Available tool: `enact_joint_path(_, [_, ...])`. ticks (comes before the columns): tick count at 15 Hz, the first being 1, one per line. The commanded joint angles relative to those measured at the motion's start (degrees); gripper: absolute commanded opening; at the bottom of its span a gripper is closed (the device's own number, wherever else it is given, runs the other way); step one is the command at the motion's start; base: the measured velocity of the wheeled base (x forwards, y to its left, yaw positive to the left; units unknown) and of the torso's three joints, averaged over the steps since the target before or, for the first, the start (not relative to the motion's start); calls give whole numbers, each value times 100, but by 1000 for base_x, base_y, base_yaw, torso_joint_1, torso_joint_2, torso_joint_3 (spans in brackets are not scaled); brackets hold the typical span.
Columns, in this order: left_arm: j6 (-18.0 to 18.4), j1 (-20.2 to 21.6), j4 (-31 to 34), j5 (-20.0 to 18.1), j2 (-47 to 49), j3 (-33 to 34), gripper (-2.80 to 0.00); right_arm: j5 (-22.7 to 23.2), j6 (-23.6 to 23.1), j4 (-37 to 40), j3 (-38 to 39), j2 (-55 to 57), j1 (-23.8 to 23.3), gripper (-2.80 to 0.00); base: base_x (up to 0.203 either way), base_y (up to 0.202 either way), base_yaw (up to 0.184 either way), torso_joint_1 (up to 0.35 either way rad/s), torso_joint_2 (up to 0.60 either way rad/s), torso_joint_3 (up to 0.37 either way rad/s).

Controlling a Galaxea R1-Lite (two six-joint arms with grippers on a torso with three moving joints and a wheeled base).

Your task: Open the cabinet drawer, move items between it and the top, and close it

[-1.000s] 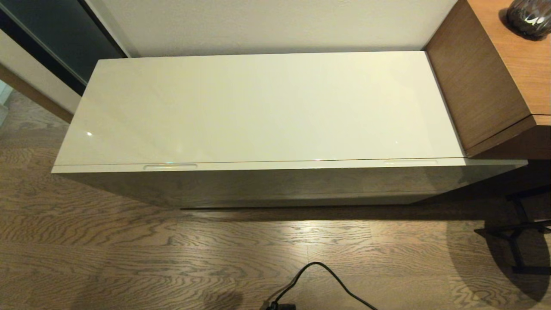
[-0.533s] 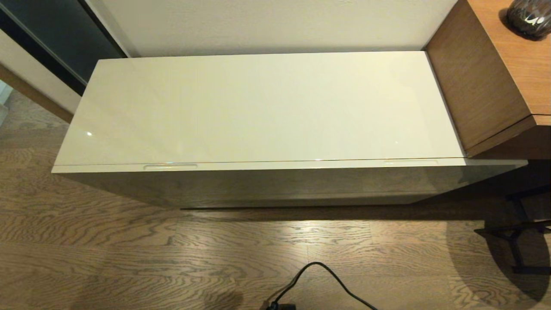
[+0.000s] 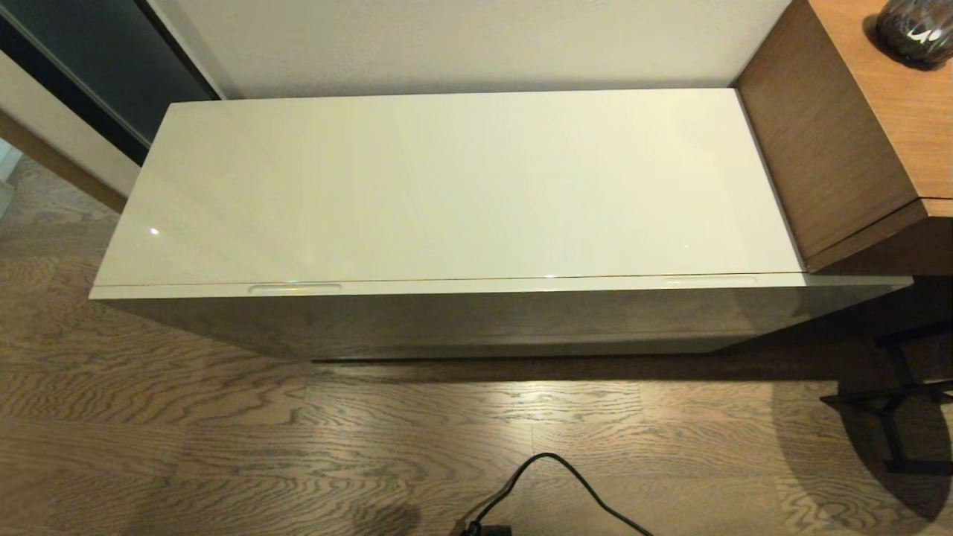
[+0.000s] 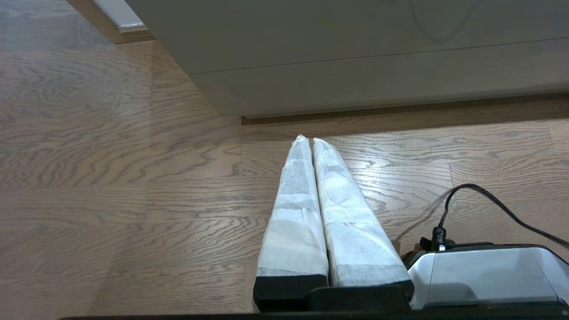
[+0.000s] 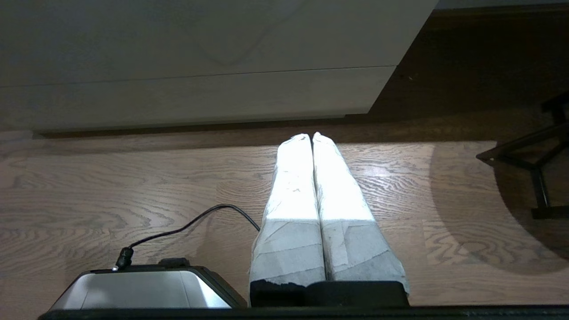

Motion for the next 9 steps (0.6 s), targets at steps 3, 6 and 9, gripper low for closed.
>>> enact_joint_path(3, [1,2,0,0,9,0,-280,-3,118,-19,9,15,0,-280,0,0,0,0,0,0])
enact_joint_path(6, [1,2,0,0,9,0,-280,-3,114,-10,9,15,0,-280,0,0,0,0,0,0])
enact_joint_path(9, [1,2,0,0,9,0,-280,-3,119,-10,9,15,0,-280,0,0,0,0,0,0])
